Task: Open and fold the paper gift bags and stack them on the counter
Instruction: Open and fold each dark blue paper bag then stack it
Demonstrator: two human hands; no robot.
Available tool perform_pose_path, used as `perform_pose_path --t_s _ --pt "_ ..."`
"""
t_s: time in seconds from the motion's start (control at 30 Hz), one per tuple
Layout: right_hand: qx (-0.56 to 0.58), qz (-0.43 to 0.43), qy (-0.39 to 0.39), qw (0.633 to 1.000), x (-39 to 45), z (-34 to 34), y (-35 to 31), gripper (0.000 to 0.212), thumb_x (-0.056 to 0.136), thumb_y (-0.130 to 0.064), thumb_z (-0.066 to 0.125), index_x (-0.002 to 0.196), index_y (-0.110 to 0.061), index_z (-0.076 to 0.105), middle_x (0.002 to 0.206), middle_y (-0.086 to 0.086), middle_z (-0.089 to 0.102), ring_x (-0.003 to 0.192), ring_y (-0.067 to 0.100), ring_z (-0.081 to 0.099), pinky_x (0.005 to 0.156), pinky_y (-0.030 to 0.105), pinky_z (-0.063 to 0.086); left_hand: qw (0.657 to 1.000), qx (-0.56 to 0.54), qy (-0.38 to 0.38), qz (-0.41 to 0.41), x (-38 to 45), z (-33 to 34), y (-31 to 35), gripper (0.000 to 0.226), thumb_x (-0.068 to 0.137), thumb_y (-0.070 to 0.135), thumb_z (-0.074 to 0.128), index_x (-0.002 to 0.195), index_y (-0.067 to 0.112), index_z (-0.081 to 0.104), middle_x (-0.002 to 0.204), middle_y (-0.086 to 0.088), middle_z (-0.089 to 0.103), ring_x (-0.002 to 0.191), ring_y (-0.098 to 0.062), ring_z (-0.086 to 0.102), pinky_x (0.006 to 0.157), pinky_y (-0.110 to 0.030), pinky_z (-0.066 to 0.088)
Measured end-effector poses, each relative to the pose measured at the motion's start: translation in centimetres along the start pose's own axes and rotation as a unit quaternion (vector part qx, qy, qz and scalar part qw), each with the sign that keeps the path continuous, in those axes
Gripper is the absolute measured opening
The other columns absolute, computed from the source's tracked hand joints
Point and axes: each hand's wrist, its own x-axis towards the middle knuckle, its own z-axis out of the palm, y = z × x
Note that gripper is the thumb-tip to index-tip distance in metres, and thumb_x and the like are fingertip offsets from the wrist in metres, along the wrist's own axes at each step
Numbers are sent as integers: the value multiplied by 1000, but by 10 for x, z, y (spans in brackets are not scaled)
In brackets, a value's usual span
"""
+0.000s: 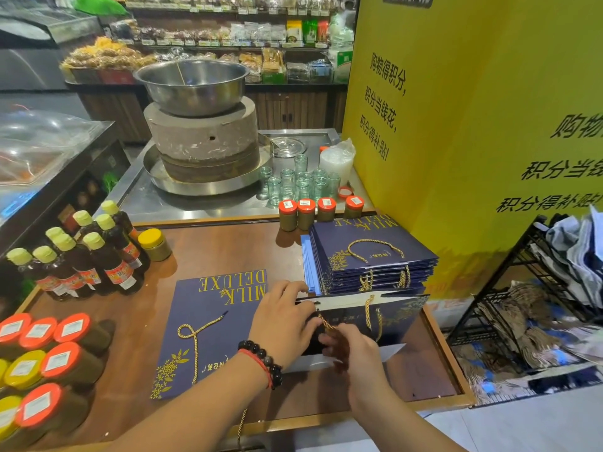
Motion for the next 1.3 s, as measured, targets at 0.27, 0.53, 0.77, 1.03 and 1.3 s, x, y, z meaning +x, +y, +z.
perform_pose_path --t_s 0.27,0.53,0.77,1.03,1.3 --pt "-419 -447 -61 788 -8 -1 -60 25 83 -34 48 65 -23 61 62 -8 58 59 10 51 57 28 43 1000 6 19 4 1 -5 4 13 69 33 82 73 25 73 106 2 61 101 -22 50 71 -39 55" --pt "-678 -199 -204 678 38 21 -94 30 93 -26 50 66 -23 63 72 -1 61 74 19 58 60 29 42 1000 -21 18 -4 0 -4 7 18 64 30 87 76 24 74 104 0 62 99 -23 51 71 -43 54" --pt "-647 -175 -219 709 38 24 -94 27 88 -17 60 63 -26 64 65 -8 60 63 8 52 56 20 40 1000 -20 17 -16 -4 -7 11 24 56 28 91 71 22 73 101 1 63 92 -23 55 68 -38 54" --pt "-692 -191 -178 673 38 23 -86 26 94 -15 49 71 -24 58 92 5 66 89 26 61 71 36 46 1000 -13 14 -14 -5 -7 12 19 60 21 88 75 21 75 103 0 63 93 -23 58 70 -36 53" --pt "-642 -259 -86 716 42 16 -101 21 100 -18 38 93 -11 57 86 7 65 84 28 61 79 47 52 1000 7 3 -24 -7 -9 14 13 64 23 86 69 21 74 105 0 65 95 -23 60 75 -36 53"
